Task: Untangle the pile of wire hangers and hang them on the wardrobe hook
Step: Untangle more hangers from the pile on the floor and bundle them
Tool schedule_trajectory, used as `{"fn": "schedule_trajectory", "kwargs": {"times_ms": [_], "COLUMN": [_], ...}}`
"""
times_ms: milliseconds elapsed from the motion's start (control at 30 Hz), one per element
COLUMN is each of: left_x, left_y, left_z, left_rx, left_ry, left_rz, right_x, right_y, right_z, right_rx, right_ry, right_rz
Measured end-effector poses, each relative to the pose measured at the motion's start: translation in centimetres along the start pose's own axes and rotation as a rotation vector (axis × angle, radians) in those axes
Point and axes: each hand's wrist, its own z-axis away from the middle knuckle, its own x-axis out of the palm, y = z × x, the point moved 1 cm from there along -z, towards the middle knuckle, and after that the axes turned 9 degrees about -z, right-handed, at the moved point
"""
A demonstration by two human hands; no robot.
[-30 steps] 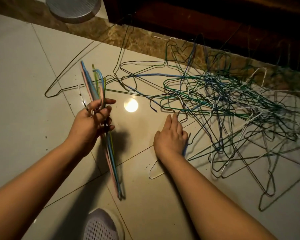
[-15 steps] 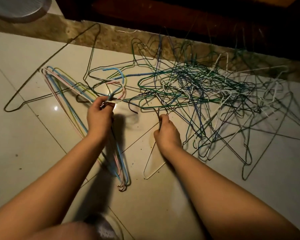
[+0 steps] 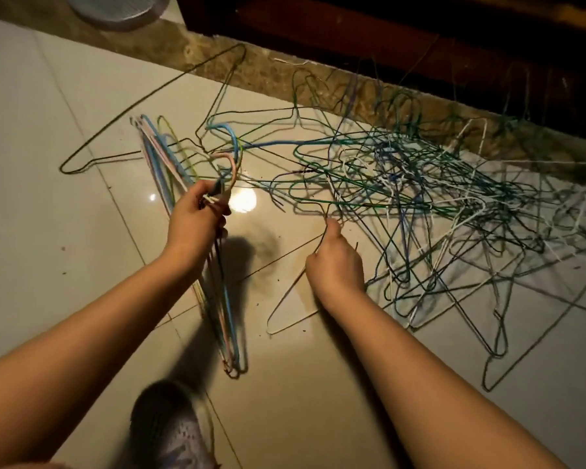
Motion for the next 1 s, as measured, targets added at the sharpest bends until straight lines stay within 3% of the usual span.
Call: {"fn": "schedule_trajectory", "kwargs": {"times_ms": [100,367,600,800,1000], "left_x": [0.0,0.4,2.7,4.6,4.5], "left_y": [-0.6,-2.2,-1.3,-1.3,-1.9], "left_z": [1.9,5.1,3.9,3.1,2.4], "left_rx": [0.004,-0.159,-0.216,-0.257,-0.31], "left_ry": [-0.02,-0.03,-0.151,-0.241,-0.21], "left_rz": [-0.006,0.138,0.042,0.1,0.182], "right_x": [-0.7,0.2,1.3,0.5,-0.1], "right_y": [-1.1,-2.2,-2.8,-3.2,-1.5], "right_z": [0.6,0.7,1.6,1.7,-1.1], "right_rx": [-0.117,-0.251,-0.173,-0.15,-0.22], "right_ry": [-0.049,-0.061,-0.166,-0.209,0.029], "right_rz": [0.061,-0.109,-0.337,-0.257,-0.178]}}
